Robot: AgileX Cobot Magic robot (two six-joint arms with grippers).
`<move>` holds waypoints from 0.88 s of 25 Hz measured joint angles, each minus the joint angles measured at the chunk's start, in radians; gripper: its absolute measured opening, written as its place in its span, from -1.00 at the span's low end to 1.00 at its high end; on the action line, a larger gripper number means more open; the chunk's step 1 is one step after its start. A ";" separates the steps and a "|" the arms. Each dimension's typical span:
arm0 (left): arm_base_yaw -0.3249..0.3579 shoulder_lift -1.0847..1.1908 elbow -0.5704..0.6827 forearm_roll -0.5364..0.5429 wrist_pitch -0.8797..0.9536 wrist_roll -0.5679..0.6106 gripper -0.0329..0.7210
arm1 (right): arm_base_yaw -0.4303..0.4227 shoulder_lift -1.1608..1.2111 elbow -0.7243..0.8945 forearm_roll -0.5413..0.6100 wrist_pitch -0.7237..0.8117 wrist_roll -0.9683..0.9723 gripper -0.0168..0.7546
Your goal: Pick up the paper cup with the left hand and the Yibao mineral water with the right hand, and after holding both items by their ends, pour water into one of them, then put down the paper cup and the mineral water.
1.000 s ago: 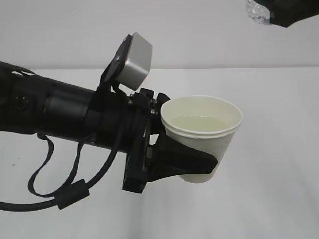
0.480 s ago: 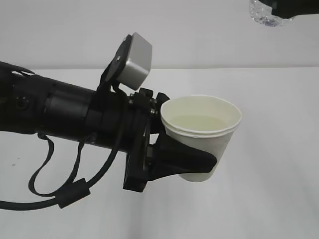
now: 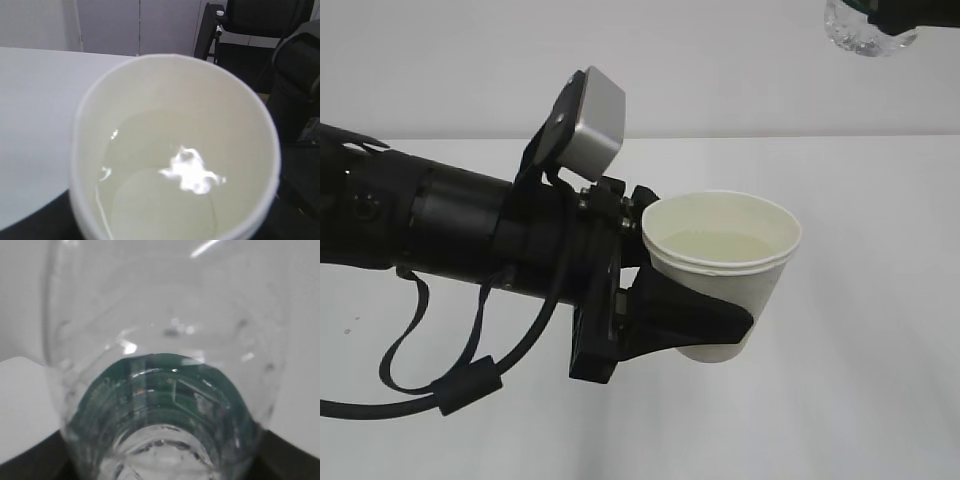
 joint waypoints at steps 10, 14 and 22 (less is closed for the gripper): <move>0.000 0.000 0.000 -0.056 0.032 0.002 0.27 | 0.000 0.000 0.000 0.000 0.002 0.000 0.27; 0.000 0.000 0.000 -0.080 0.039 0.028 0.27 | 0.000 0.000 0.000 0.000 0.002 0.000 0.27; 0.000 0.000 0.000 -0.129 0.063 0.084 0.27 | 0.000 0.000 0.000 0.000 0.002 0.002 0.27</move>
